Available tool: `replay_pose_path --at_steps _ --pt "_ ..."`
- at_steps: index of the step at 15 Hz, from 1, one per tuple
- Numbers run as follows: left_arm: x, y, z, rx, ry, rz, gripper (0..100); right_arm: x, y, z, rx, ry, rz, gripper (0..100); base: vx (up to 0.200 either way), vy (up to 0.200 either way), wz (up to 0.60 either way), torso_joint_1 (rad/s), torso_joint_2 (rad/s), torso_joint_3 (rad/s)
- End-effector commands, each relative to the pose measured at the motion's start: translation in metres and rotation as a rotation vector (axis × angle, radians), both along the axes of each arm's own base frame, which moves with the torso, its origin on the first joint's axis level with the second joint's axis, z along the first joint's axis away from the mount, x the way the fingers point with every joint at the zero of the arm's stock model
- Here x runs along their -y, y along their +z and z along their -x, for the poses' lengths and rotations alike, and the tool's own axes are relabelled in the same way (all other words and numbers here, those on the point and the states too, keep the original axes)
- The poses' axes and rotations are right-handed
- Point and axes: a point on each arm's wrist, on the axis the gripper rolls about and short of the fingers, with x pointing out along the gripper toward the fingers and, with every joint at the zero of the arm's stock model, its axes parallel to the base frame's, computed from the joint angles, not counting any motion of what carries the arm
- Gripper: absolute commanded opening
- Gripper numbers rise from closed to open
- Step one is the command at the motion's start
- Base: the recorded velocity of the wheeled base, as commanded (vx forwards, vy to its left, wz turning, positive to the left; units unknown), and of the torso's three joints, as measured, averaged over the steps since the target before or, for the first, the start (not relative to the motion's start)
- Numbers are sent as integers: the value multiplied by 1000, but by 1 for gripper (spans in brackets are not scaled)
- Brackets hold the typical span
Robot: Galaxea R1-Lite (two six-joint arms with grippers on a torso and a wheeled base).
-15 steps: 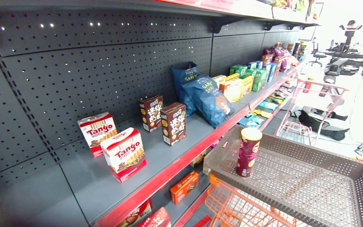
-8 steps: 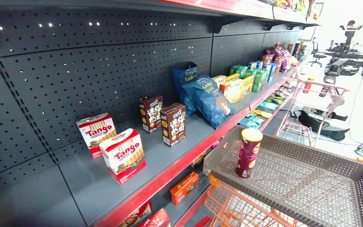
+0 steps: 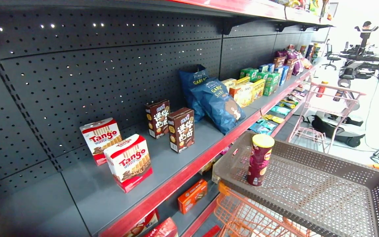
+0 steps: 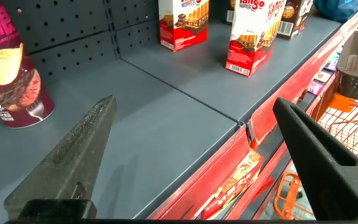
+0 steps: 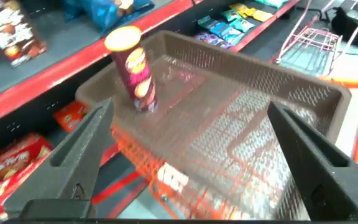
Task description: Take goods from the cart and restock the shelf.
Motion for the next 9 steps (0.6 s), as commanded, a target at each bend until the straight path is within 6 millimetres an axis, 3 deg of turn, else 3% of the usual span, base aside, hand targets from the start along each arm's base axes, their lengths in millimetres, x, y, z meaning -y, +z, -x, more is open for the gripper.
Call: replay_pose_path --at_steps 1,6,9 --pt "0 0 0 1 1 1 100 -15 -18 -84 -153 102 15 100 0 0 0 0 0 0" --pt "0 0 0 1 2 1 100 -32 -36 -145 -237 203 -1 100 0 0 0 0 0 0" --pt "0 0 0 1 2 1 100 -38 -50 -171 -241 268 -8 100 0 0 0 0 0 0"
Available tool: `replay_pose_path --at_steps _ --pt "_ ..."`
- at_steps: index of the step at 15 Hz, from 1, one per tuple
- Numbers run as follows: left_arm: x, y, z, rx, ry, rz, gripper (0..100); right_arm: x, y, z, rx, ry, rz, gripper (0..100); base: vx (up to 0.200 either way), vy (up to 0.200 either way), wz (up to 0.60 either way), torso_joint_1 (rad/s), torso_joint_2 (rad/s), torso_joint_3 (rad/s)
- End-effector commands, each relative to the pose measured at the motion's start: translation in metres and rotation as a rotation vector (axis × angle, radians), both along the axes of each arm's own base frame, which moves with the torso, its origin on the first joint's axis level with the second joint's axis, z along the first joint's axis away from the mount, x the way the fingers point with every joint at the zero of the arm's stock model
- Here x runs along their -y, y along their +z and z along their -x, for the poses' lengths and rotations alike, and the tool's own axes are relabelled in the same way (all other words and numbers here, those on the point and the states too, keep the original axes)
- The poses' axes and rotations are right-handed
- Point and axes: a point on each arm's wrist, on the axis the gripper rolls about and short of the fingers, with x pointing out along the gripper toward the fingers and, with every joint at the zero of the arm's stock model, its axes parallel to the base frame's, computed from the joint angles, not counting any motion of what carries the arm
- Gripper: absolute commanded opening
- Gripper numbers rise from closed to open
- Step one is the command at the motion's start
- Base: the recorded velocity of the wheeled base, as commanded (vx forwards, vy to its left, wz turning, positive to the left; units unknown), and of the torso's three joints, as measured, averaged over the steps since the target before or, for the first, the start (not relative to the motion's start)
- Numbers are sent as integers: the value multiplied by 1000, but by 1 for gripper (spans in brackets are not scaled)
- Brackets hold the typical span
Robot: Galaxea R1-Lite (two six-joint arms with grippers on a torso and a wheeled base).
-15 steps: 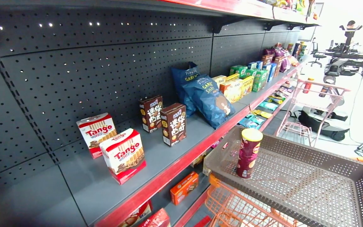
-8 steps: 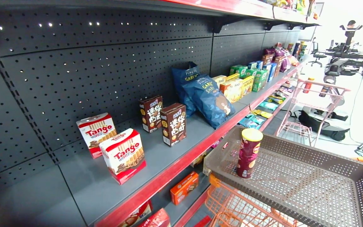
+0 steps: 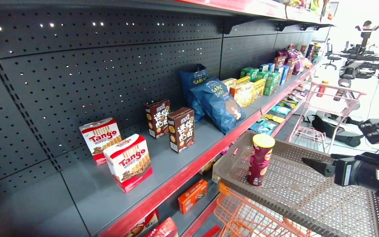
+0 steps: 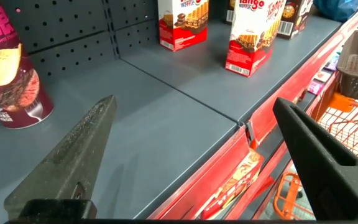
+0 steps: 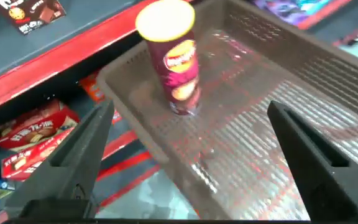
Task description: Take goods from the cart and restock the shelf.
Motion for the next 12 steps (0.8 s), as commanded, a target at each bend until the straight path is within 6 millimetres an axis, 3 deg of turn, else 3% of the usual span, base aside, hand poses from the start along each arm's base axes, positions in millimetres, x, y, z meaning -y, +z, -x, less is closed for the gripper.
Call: replay_pose_path --at_steps 1,5,8,12 --pt "0 0 0 1 1 0 100 -10 -27 -34 -75 36 7 100 0 0 0 0 0 0" --pt "0 0 0 1 0 0 100 -28 -46 -69 -29 94 37 100 0 0 0 0 0 0" --pt "0 0 0 1 1 0 100 -36 -54 -83 -35 130 35 100 0 0 0 0 0 0" --pt "0 0 0 1 1 0 100 -44 -85 -105 -12 161 84 100 0 0 0 0 0 0"
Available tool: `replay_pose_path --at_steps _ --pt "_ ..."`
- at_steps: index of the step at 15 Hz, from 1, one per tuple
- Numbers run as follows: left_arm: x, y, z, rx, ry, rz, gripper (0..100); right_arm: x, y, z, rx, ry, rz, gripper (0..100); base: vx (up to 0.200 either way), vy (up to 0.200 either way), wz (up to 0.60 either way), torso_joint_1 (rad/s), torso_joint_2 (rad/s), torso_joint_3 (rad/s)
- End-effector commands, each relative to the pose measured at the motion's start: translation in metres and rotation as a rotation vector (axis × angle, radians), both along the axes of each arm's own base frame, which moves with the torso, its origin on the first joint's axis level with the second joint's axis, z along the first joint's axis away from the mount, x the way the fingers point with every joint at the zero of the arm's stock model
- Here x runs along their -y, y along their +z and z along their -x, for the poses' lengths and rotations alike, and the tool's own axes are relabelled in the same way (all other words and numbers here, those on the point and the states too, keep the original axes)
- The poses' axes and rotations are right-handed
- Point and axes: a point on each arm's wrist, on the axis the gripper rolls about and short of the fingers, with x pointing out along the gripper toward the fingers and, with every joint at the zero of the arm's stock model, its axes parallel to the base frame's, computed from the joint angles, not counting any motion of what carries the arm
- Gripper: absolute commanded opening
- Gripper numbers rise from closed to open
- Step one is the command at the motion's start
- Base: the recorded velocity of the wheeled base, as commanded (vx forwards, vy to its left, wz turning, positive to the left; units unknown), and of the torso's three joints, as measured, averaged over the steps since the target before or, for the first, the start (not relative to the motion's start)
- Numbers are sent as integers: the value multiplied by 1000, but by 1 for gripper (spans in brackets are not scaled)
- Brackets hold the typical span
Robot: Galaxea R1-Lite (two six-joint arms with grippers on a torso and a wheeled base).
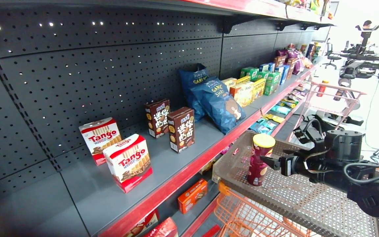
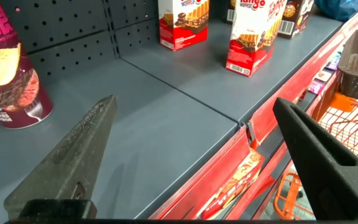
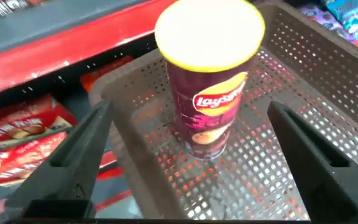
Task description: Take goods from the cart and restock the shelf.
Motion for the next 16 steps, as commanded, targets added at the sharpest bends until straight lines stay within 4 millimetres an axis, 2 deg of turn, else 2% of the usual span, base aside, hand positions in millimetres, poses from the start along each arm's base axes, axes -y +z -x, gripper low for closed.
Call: replay_pose_path --at_steps 1,7,13,16 --pt "0 0 0 1 1 -1 100 -3 -30 -14 -43 13 42 100 0 0 0 0 0 0" --pt "0 0 0 1 1 1 100 -9 -58 -44 -28 13 45 100 0 0 0 0 0 0" --pt "0 0 0 1 1 1 100 -14 -89 -55 -18 37 38 100 0 0 0 0 0 0" --pt "0 0 0 1 1 1 100 -14 -93 -61 6 72 41 100 0 0 0 0 0 0"
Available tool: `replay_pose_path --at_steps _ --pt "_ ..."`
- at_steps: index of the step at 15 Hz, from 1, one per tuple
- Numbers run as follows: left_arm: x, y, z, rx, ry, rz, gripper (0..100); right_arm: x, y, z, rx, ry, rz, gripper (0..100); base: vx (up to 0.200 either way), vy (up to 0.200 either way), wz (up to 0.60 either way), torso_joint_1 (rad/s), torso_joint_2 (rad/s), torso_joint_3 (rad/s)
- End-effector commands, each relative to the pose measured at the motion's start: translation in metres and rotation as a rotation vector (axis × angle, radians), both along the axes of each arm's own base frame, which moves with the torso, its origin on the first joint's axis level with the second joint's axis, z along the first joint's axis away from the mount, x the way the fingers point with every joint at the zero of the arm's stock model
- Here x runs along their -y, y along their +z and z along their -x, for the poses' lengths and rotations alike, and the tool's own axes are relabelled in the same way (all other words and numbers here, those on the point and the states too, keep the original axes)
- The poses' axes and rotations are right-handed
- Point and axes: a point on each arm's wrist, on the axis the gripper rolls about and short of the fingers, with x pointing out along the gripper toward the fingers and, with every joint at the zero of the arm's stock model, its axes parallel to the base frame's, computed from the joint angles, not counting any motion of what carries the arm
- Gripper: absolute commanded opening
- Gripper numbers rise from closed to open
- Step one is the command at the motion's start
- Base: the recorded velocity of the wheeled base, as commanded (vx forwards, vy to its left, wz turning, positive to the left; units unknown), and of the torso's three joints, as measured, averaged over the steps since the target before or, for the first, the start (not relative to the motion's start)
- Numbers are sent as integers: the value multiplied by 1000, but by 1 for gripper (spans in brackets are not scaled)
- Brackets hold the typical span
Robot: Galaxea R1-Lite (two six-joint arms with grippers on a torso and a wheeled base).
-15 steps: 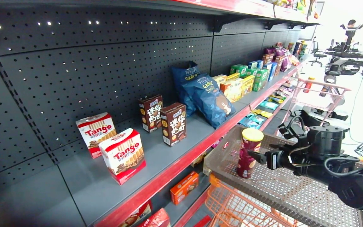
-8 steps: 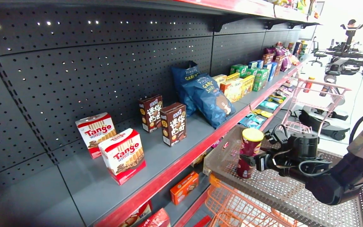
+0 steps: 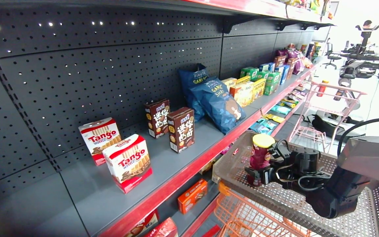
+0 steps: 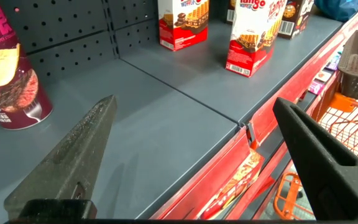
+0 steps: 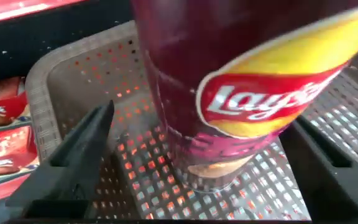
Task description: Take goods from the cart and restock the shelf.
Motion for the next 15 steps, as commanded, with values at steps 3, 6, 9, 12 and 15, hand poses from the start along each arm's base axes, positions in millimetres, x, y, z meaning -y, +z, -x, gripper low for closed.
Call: replay_pose_path --at_steps 3,6,9,12,15 --pt "0 0 0 1 1 1 100 1 -2 -12 28 32 1 0 0 0 0 0 0 0" --pt "0 0 0 1 -1 1 100 3 8 -11 50 29 -2 0 0 0 0 0 0 0" --pt "0 0 0 1 1 -1 100 5 43 -3 80 27 -15 0 0 0 0 0 0 0" --pt "0 0 0 1 1 -1 100 14 97 18 118 5 -41 0 0 0 0 0 0 0" --pt "0 0 0 1 1 1 100 19 138 53 115 -34 -64 0 0 0 0 0 0 0"
